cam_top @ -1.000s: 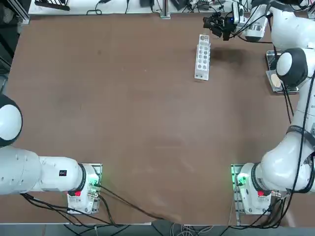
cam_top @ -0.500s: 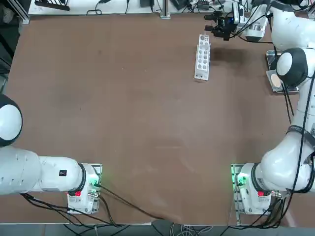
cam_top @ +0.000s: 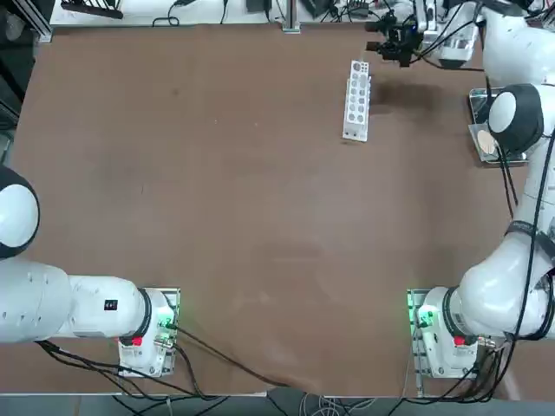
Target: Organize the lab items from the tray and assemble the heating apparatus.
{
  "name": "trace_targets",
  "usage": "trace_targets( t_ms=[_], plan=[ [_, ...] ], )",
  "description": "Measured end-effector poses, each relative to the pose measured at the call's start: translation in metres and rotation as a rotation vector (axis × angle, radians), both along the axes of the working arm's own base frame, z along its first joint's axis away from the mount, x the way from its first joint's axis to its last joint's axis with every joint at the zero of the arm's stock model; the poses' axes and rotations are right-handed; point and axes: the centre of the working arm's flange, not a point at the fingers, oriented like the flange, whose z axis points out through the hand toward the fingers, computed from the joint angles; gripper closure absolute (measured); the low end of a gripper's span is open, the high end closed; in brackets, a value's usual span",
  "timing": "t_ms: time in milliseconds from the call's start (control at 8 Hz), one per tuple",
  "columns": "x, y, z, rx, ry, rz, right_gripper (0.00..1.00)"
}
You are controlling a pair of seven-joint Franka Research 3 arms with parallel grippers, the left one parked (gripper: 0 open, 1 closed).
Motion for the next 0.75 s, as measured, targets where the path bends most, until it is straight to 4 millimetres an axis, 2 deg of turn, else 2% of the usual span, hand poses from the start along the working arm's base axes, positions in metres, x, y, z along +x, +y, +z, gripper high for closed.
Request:
trace_targets(
  t_ms=[250, 500, 750],
  plan=[
    [0.005, -0.062, 0.060, -0.185, 0.120, -0.035, 0.03],
    [-0.004, -0.118, 0.115, -0.359, 0.274, -0.110, 0.02],
    [-0.017, -0.154, 0.141, -0.521, 0.399, -0.169, 0.02]
  ],
)
